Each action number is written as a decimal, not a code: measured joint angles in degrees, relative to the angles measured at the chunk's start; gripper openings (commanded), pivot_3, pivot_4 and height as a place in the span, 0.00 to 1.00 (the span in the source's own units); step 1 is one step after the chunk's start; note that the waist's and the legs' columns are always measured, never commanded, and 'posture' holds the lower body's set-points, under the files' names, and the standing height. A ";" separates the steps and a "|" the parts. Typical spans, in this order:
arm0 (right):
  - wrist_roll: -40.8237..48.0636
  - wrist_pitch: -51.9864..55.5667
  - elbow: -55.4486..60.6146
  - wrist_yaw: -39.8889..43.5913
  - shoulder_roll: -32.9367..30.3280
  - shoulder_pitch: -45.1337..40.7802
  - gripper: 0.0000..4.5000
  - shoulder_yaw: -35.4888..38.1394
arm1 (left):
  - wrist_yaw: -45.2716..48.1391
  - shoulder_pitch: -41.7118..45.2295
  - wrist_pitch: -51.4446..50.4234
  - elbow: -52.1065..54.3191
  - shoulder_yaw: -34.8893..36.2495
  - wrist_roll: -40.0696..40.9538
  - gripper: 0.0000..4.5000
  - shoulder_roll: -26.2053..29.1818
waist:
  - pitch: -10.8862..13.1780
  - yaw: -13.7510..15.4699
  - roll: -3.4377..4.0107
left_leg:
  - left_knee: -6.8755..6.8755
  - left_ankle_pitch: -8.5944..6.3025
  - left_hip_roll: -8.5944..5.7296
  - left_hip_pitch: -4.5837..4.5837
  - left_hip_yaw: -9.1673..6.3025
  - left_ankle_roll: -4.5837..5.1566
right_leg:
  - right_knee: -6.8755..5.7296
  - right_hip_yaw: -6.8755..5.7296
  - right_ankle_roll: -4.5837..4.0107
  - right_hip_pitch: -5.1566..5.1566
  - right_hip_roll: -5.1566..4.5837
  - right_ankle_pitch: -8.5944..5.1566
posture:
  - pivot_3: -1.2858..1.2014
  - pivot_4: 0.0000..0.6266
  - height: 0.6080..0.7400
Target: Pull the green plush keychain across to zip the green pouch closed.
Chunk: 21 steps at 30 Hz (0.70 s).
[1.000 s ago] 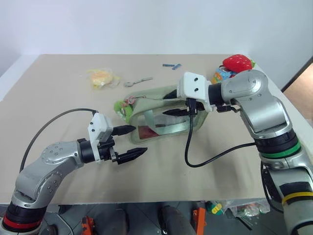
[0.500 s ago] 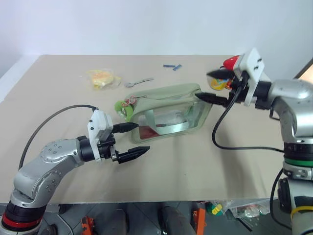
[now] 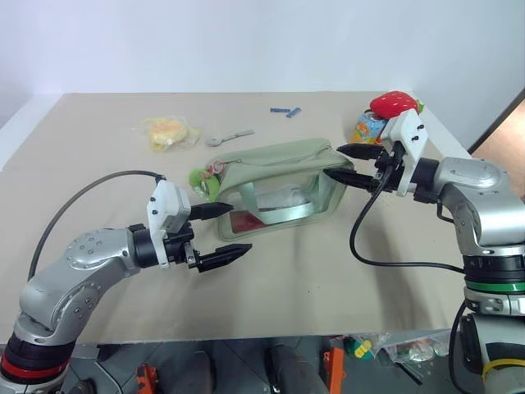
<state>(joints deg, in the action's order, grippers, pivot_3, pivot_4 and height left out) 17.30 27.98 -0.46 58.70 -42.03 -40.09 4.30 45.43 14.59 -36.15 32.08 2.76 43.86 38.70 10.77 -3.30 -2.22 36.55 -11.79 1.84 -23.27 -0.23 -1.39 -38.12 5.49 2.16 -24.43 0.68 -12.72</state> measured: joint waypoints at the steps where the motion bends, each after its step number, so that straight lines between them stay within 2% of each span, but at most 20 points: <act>1: 0.09 -0.09 -0.04 -0.06 0.03 0.14 0.27 0.00 | -0.03 0.05 -0.02 0.00 -0.03 0.00 1.00 0.00 | 0.00 0.00 0.00 | 0.00 0.00 0.00 0.00 0.00 0.00 | 0.00 0.00 0.00 0.00 0.00 0.00 | 0.52 0.24 1.00; 4: 0.16 -0.70 -0.03 0.10 -0.27 1.95 0.02 0.01 | -0.15 0.06 -0.25 0.07 -0.05 0.01 1.00 0.01 | 0.00 -0.01 0.00 | 0.00 0.00 0.01 0.01 -0.01 0.00 | 0.00 -0.01 -0.01 0.00 0.01 0.00 | 0.52 0.24 1.00; 15: 1.00 -1.49 2.81 1.06 -1.92 4.14 0.02 0.00 | -0.15 0.92 -0.50 0.09 -0.49 -0.06 1.00 0.01 | -0.01 0.01 -0.01 | 0.02 0.00 0.00 0.03 -0.02 0.00 | 0.00 -0.01 0.00 0.04 0.01 0.00 | 0.52 0.24 1.00; 16: 1.79 -0.62 3.00 1.18 -1.93 4.14 0.17 0.09 | -0.12 0.94 -0.50 0.08 -0.60 -0.10 1.00 0.01 | 0.00 0.00 -0.01 | 0.01 0.00 0.01 0.03 -0.02 0.00 | 0.00 -0.01 0.00 0.03 0.01 0.00 | 0.52 0.24 1.00; 18: 4.96 3.42 3.79 1.26 -1.97 3.87 0.30 0.66 | -0.06 1.01 -0.50 0.08 -0.76 -0.14 1.00 0.01 | 0.00 -0.01 -0.01 | 0.01 0.00 0.02 0.03 -0.03 0.00 | 0.00 -0.02 0.00 0.03 0.03 0.00 | 0.52 0.24 1.00; 21: 4.73 1.64 3.95 1.10 -2.44 3.85 0.54 0.62 | -0.02 1.18 -0.50 0.08 -1.27 -0.39 1.00 0.00 | 0.00 -0.01 -0.01 | 0.01 0.00 0.02 0.03 -0.03 0.00 | 0.00 -0.03 0.00 0.03 0.02 0.00 | 0.52 0.24 1.00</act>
<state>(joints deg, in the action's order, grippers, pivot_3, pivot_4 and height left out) 22.03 29.62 3.49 59.80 -44.46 -36.24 4.93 45.41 15.77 -36.65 32.16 1.48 43.47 38.71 10.76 -3.30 -2.22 36.56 -11.79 1.86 -23.24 -0.26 -1.39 -38.13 5.46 2.15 -24.40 0.71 -12.72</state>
